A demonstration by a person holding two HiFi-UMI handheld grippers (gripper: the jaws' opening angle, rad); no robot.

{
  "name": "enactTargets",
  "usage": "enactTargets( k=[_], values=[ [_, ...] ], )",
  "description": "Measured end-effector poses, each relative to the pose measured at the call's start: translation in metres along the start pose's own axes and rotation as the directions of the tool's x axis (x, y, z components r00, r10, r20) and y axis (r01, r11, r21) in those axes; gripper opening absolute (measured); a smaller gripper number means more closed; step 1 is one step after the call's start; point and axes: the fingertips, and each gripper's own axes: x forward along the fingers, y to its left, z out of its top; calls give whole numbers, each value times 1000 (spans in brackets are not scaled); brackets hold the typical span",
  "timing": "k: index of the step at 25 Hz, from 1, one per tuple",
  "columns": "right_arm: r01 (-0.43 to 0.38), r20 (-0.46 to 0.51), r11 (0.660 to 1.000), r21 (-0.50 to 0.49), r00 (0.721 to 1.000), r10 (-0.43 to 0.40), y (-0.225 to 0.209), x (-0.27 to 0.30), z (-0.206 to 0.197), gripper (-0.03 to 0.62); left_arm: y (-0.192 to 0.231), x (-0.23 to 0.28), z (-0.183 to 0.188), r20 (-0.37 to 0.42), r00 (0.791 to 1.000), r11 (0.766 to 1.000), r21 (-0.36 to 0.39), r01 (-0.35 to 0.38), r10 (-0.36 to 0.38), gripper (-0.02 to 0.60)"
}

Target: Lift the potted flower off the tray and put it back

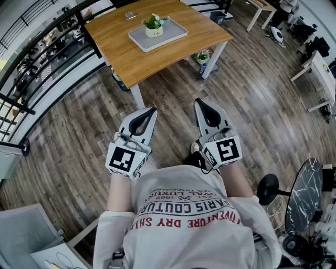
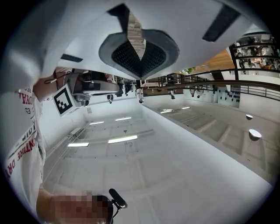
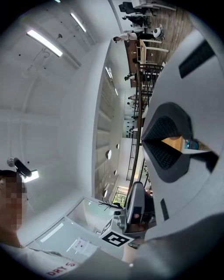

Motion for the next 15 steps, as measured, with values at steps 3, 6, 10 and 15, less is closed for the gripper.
enactTargets(
  k=[3, 6, 10, 15],
  values=[
    [-1, 1, 1000, 1, 1000, 1, 0, 3, -1, 26, 4, 2, 0, -5, 1000, 1000, 7, 1, -1, 12],
    [3, -4, 1000, 12, 1000, -3, -1, 6, -3, 26, 7, 4, 0, -2, 1000, 1000, 6, 6, -6, 12],
    [-2, -14, 1000, 11, 1000, 2, 0, 11, -6, 26, 13, 6, -2, -7, 1000, 1000, 2, 4, -4, 12],
    [2, -25, 1000, 26, 1000, -1, -4, 21, -10, 26, 21, 10, -6, -12, 1000, 1000, -10, 1, -1, 12]
  ],
)
